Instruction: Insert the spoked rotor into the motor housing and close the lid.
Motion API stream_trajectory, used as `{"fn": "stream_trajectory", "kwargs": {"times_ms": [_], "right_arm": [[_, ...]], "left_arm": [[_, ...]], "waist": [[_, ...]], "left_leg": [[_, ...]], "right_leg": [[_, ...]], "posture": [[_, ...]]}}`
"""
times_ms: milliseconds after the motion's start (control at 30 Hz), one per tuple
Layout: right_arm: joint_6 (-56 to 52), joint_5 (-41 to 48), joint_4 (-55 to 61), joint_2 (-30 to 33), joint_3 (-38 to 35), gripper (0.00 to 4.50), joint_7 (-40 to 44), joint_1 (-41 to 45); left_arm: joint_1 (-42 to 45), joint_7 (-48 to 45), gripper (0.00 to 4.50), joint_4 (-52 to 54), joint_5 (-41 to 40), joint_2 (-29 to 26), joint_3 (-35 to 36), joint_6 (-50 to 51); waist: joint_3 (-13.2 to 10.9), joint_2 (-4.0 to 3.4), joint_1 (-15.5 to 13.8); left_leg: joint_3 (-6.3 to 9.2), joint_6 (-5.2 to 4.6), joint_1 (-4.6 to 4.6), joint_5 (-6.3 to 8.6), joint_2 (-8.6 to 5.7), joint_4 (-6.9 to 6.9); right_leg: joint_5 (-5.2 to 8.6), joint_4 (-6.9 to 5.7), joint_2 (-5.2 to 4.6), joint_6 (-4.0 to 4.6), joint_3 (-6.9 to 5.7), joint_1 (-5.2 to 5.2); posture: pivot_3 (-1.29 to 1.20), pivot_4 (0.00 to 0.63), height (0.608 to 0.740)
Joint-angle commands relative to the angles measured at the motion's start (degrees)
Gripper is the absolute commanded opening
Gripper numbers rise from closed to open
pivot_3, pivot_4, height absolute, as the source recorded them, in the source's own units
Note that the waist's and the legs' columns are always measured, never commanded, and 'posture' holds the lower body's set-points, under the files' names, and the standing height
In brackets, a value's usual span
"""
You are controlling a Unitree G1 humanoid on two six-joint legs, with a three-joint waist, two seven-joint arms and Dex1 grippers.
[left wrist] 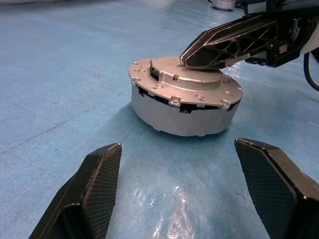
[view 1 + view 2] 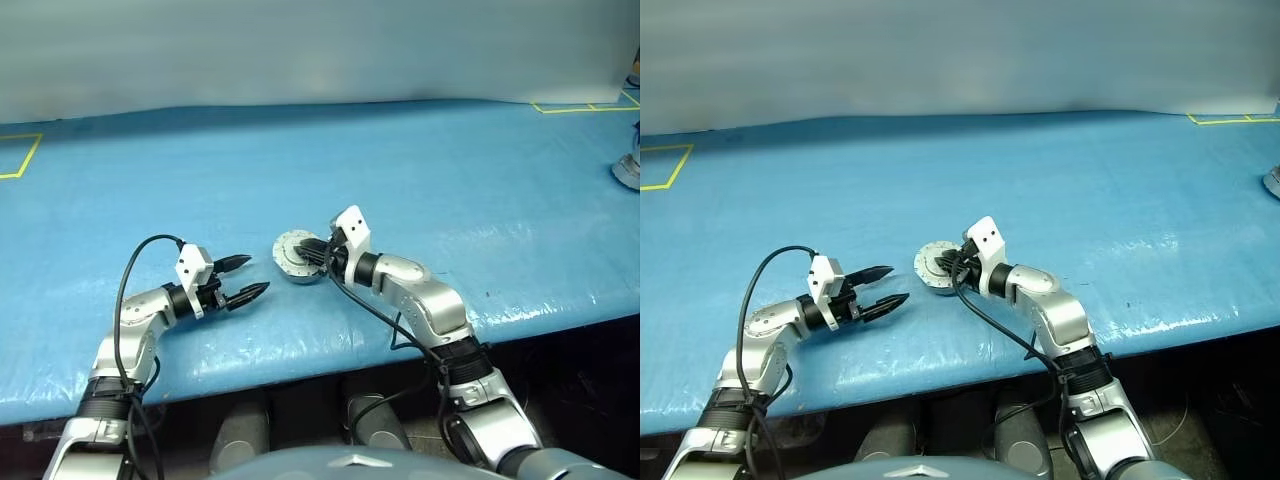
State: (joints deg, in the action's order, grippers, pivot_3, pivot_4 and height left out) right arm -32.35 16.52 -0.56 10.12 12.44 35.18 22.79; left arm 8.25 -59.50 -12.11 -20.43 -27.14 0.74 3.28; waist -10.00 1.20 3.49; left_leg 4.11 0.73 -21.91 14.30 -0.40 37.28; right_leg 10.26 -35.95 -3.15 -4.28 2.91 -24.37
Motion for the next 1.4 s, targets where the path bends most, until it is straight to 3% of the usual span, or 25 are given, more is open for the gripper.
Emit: {"fn": "stream_trajectory", "kwargs": {"times_ms": [33,300,767,967,1400], "right_arm": [[2.9,-0.6,2.4,-0.3,0.2,1.87,0.0,-0.2],[4.6,-2.8,1.6,-1.8,0.7,4.47,-2.0,-0.1],[6.3,-7.3,-0.2,-1.1,4.0,4.47,-2.3,-0.6],[4.3,-5.1,0.1,-2.1,2.3,3.04,-1.8,-0.9],[2.6,-5.9,1.8,2.5,3.1,3.04,1.0,1.7]], "left_arm": [[0.3,0.1,3.97,2.3,-0.6,0.3,0.4,-0.4],[0.4,0.2,3.97,2.2,-0.5,0.3,0.3,-0.7],[0.4,0.8,3.97,1.9,0.0,0.2,0.3,-1.2],[0.5,0.9,3.97,1.7,0.2,0.3,0.2,-1.3],[0.4,0.9,3.97,1.4,0.3,0.3,0.1,-1.5]], "waist": [[0.0,0.0,0.0],[0.0,0.0,0.0],[0.0,0.0,0.0],[0.0,0.0,0.0],[0.0,0.0,-0.1]], "left_leg": [[0.0,0.0,0.0,0.0,0.0,0.0],[0.0,0.0,0.0,0.0,0.0,0.0],[0.0,0.0,0.0,0.0,0.0,0.0],[0.0,0.0,0.0,0.0,0.0,0.0],[0.01,0.0,0.0,0.0,0.0,0.0]], "right_leg": [[0.0,0.0,0.0,0.0,0.0,0.0],[0.0,0.0,0.0,0.01,0.0,-0.01],[0.01,0.0,0.0,0.01,0.0,-0.01],[0.01,0.0,0.0,0.01,0.0,-0.01],[0.01,0.0,0.0,0.02,-0.01,0.0]], "posture": [[0.0,0.15,0.74],[0.0,0.15,0.74],[0.0,0.15,0.74],[0.0,0.15,0.74],[0.0,0.15,0.74]]}}
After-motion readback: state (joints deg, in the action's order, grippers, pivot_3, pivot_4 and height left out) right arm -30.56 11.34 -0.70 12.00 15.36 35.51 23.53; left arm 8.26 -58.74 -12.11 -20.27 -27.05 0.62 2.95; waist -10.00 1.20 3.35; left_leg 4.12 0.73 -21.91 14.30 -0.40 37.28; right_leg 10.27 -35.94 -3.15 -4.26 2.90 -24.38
